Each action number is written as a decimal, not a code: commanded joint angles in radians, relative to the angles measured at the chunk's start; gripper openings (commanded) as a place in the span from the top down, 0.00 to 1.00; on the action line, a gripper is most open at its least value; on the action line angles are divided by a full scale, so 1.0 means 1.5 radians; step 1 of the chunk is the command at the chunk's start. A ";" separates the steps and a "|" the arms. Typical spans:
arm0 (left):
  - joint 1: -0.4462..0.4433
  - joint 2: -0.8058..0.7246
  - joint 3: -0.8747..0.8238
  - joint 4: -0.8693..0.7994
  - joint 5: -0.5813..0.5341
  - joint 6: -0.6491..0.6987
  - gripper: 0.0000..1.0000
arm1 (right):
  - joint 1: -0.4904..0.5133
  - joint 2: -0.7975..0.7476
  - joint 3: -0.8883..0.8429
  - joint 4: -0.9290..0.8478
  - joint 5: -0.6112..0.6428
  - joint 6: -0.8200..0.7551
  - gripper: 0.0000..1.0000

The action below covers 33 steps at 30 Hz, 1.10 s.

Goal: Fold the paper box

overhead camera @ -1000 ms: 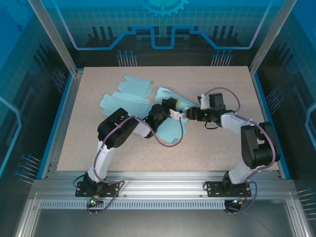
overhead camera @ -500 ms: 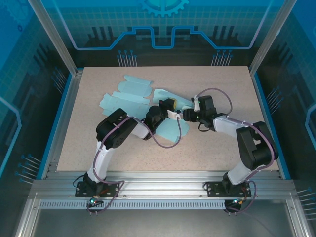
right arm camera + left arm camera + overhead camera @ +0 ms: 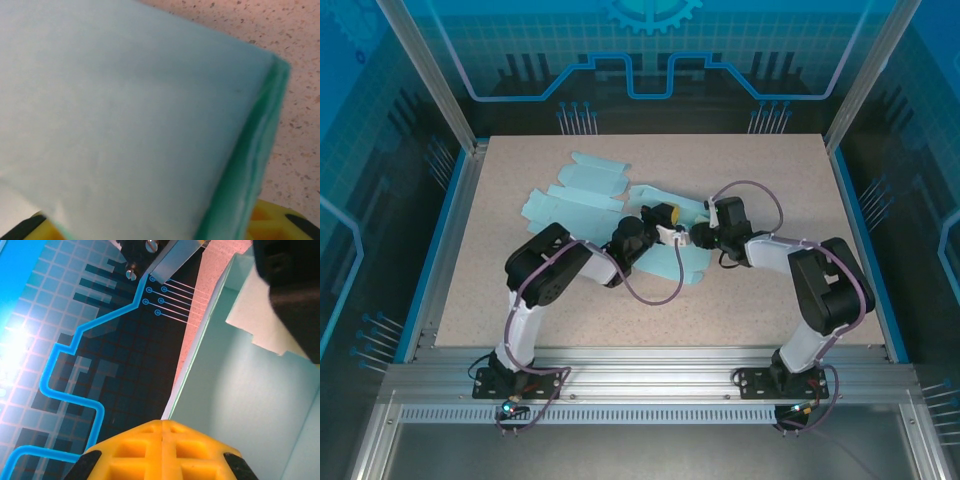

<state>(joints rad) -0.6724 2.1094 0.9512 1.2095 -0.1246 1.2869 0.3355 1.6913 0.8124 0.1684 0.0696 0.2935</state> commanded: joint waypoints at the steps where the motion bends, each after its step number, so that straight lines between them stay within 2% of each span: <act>1: -0.007 -0.035 -0.013 -0.027 0.052 -0.046 1.00 | 0.007 0.016 0.019 0.032 0.025 -0.002 0.61; 6: -0.001 -0.039 -0.011 -0.063 0.060 -0.067 1.00 | 0.014 0.021 0.013 0.064 0.060 -0.002 0.71; 15: 0.000 -0.049 -0.005 -0.061 0.045 -0.103 1.00 | 0.058 0.033 0.021 0.064 0.163 -0.034 1.00; 20: -0.005 -0.087 -0.016 -0.034 0.018 -0.159 0.98 | 0.082 0.035 0.025 0.064 0.211 -0.055 1.00; 23: -0.020 -0.140 -0.029 -0.028 -0.006 -0.205 0.86 | 0.086 0.025 0.022 0.064 0.224 -0.061 1.00; 24: -0.026 -0.165 -0.033 -0.034 -0.016 -0.226 0.80 | 0.086 0.020 0.020 0.063 0.227 -0.061 1.00; 27: -0.037 -0.245 -0.037 -0.077 -0.039 -0.329 0.48 | 0.086 0.004 0.012 0.064 0.237 -0.061 1.00; 29: -0.036 -0.295 -0.014 -0.162 -0.084 -0.427 0.26 | 0.086 -0.007 0.005 0.064 0.246 -0.056 1.00; 30: -0.035 -0.318 0.007 -0.233 -0.116 -0.477 0.08 | 0.086 -0.013 0.001 0.060 0.252 -0.051 1.00; 31: -0.032 -0.337 0.034 -0.317 -0.140 -0.527 0.01 | 0.086 -0.019 0.000 0.055 0.256 -0.047 1.00; 33: -0.023 -0.363 0.084 -0.473 -0.163 -0.626 0.01 | 0.086 -0.033 -0.011 0.051 0.256 -0.039 1.00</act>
<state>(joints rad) -0.7261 1.6184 0.9924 0.8379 -0.2550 0.6559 0.4538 1.6913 0.8234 0.2508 0.4122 0.2234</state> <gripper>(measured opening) 0.983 0.089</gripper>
